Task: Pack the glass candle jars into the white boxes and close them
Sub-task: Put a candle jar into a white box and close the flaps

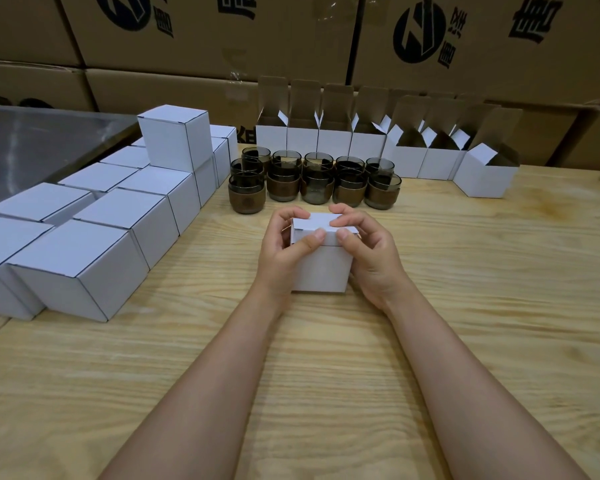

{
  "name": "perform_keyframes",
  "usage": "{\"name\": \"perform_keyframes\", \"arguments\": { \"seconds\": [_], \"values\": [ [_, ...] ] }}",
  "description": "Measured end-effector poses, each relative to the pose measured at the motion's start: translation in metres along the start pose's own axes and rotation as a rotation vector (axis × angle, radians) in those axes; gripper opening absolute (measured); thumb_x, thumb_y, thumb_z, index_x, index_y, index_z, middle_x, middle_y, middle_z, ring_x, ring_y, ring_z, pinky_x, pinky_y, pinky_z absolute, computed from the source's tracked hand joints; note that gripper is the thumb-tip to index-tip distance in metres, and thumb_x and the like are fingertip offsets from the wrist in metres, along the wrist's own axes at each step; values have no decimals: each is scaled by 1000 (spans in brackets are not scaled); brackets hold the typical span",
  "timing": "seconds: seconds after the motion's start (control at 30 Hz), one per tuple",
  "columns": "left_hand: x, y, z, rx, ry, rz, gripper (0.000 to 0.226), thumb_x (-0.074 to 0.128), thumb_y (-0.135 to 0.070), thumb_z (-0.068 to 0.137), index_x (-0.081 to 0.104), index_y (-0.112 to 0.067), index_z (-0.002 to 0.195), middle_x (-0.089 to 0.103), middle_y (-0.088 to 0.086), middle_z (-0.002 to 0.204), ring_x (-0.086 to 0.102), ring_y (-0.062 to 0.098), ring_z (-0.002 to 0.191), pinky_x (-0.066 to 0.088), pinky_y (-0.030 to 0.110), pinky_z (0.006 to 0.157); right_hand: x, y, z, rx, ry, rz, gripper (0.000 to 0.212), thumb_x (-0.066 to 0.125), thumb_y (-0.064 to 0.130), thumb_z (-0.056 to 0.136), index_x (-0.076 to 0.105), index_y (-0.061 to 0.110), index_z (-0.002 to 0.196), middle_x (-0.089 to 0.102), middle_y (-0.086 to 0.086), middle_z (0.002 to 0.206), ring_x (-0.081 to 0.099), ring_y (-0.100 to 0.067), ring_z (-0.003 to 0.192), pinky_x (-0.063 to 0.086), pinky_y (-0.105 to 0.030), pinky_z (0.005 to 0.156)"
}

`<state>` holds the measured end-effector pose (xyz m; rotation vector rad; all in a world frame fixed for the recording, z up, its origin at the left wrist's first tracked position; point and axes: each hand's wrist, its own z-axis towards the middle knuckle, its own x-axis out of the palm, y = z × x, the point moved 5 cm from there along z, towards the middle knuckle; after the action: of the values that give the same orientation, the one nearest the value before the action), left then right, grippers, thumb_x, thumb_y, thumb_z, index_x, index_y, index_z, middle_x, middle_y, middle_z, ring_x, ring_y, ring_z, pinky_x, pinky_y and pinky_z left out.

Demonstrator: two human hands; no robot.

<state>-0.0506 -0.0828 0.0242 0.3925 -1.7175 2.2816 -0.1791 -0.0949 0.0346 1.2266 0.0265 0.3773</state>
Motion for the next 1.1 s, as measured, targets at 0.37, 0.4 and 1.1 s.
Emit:
{"name": "perform_keyframes", "arguments": {
  "seconds": [0.37,0.4,1.1],
  "values": [
    [2,-2,-3,-22,-55,228,24,55,-18,59,55,-21,83,49,7,108,45,18,103,37,24,78,0,-6,-1,104,31,-20,27,47,11,65,70,24,62,49,5,126,50,-10,115,39,-29,88],
    [1,-4,-4,15,-61,279,21,56,-19,63,58,-21,84,52,7,111,46,20,109,38,26,84,-1,-9,0,110,30,-24,27,48,12,67,72,24,66,50,5,125,50,-9,116,39,-28,90],
    [-53,-107,10,427,-484,950,48,81,-27,69,52,-25,106,48,0,116,34,-6,95,25,-5,77,-3,-13,-1,201,31,-65,41,55,37,85,55,29,125,60,-6,128,51,-21,125,39,-36,106]
  ]
}}
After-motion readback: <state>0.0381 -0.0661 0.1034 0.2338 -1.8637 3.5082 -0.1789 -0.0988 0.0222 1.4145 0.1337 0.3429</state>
